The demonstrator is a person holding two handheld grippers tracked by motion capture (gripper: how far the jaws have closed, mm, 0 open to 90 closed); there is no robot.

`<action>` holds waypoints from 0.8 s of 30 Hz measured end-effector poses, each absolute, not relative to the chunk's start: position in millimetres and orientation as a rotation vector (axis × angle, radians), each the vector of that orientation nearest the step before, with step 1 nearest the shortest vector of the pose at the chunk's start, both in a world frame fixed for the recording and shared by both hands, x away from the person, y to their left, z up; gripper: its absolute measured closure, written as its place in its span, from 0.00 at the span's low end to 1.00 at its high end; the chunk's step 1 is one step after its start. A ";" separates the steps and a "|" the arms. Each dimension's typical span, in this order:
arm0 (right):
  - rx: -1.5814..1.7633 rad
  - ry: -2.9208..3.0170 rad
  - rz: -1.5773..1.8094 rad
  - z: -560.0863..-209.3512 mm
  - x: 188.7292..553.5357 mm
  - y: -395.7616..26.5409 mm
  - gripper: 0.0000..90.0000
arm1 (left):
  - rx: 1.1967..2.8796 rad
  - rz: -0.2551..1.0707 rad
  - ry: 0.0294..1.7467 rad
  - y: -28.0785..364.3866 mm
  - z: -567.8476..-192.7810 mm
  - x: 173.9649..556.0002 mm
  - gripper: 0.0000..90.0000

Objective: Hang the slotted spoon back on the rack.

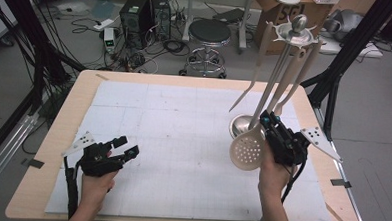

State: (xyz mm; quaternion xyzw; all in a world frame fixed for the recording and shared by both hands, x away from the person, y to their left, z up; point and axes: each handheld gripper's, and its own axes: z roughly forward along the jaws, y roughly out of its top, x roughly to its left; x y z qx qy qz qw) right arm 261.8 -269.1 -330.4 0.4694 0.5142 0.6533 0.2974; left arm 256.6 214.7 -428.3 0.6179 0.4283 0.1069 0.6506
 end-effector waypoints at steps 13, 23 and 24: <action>1.325 1.316 1.844 -333.7 269.7 -279.4 0.68 | 1.399 0.241 0.971 214.4 -427.6 256.2 0.26; 1.323 1.275 1.849 -335.7 264.3 -286.9 0.60 | 1.394 0.239 0.966 214.8 -427.6 256.2 0.26; 1.316 1.273 1.857 -336.3 263.5 -287.1 0.58 | 1.396 0.239 0.965 214.6 -427.6 256.3 0.26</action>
